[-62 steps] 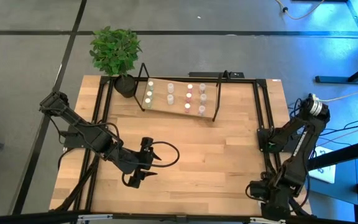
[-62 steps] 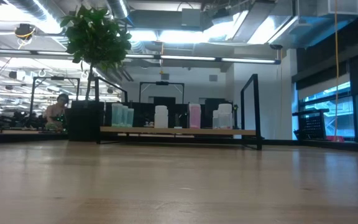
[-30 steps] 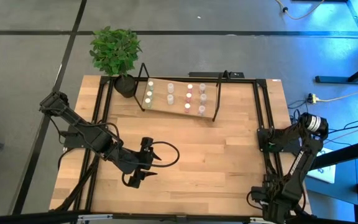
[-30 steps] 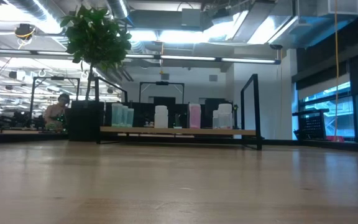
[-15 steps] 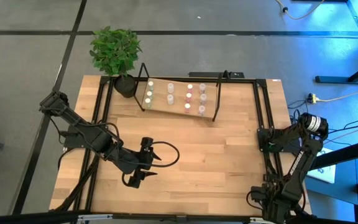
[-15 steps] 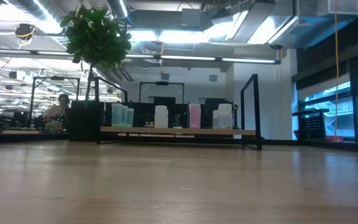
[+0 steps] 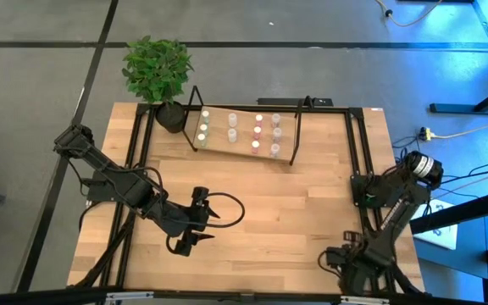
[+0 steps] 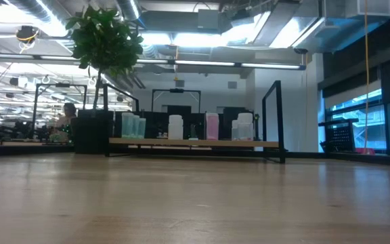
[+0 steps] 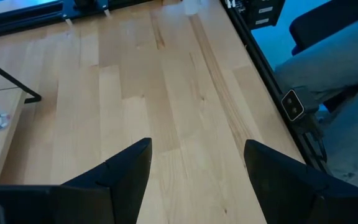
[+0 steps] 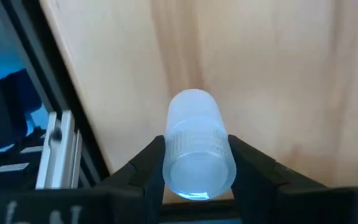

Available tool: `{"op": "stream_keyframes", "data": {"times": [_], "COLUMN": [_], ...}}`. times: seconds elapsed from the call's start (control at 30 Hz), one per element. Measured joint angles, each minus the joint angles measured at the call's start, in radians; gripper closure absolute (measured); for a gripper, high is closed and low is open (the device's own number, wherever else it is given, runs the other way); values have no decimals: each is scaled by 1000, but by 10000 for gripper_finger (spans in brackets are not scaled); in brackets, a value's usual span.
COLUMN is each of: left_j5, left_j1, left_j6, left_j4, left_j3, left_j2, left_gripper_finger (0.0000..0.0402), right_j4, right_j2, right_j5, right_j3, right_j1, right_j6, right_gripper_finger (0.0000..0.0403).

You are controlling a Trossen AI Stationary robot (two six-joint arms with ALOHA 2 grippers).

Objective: Pick and place medicine bottles onto shelf by color
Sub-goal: Put the white medicine bottle on the shelf aligned with the other white medicine bottle

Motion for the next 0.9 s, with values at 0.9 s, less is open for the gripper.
{"op": "stream_keyframes", "data": {"times": [0.9], "left_j5": [0], "left_j1": [0], "left_j6": [0], "left_j4": [0], "left_j3": [0], "left_j2": [0], "left_gripper_finger": [152], "right_j4": [94], "right_j2": [1], "right_j5": [126], "right_j3": [160], "right_j1": [-746], "right_j6": [-826], "right_gripper_finger": [252]}}
